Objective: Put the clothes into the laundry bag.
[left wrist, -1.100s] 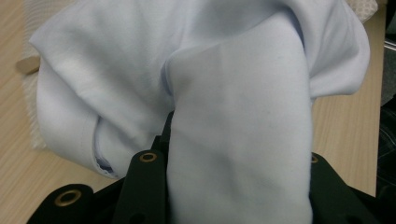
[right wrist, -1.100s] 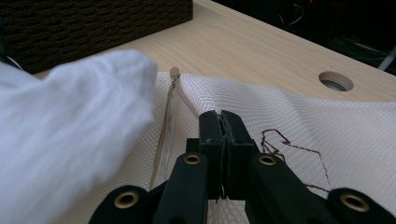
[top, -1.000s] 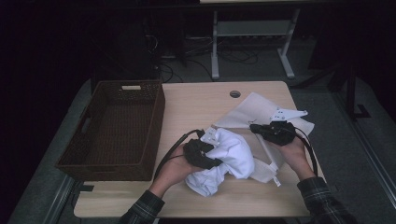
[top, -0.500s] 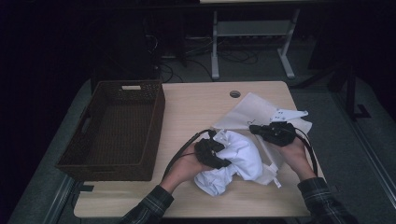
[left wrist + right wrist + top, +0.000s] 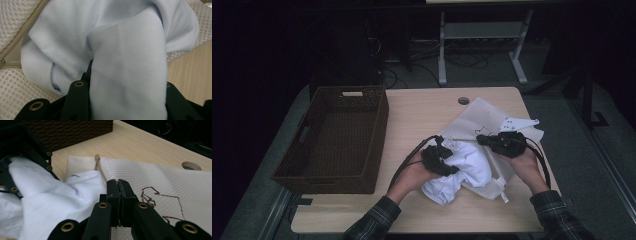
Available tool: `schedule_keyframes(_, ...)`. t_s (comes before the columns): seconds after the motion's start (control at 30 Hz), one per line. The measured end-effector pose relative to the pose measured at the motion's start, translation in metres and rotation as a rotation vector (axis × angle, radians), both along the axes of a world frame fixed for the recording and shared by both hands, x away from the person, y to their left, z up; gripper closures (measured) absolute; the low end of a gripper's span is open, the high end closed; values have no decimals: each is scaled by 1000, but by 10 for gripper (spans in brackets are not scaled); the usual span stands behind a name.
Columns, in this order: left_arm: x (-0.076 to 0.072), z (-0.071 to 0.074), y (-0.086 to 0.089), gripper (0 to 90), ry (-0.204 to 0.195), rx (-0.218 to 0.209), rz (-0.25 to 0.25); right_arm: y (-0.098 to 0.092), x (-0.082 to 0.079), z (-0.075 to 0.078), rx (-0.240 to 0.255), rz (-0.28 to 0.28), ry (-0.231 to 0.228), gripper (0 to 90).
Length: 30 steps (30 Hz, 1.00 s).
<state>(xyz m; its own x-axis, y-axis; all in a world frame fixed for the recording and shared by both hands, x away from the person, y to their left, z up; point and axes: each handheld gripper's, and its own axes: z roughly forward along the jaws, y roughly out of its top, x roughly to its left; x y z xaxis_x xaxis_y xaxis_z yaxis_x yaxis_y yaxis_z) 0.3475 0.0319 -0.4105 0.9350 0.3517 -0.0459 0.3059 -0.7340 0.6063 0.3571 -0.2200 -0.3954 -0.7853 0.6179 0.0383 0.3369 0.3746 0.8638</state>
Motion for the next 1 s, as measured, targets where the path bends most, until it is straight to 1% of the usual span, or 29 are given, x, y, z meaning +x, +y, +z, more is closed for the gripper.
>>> schedule_keyframes(0.17,7,-2,4,627,-10,4,34,4,0,0,1,11,3,877)
schedule_keyframes(0.3,12,-4,7,628,-20,21,59,7,-1,0,6,17,6,877)
schedule_keyframes(0.5,16,-8,6,629,-19,35,92,13,-1,2,10,23,2,876)
schedule_keyframes(0.73,20,-8,2,628,-19,33,102,17,0,3,17,25,3,877)
schedule_keyframes(1.0,23,-7,-10,628,-24,31,106,19,0,4,18,28,0,876)
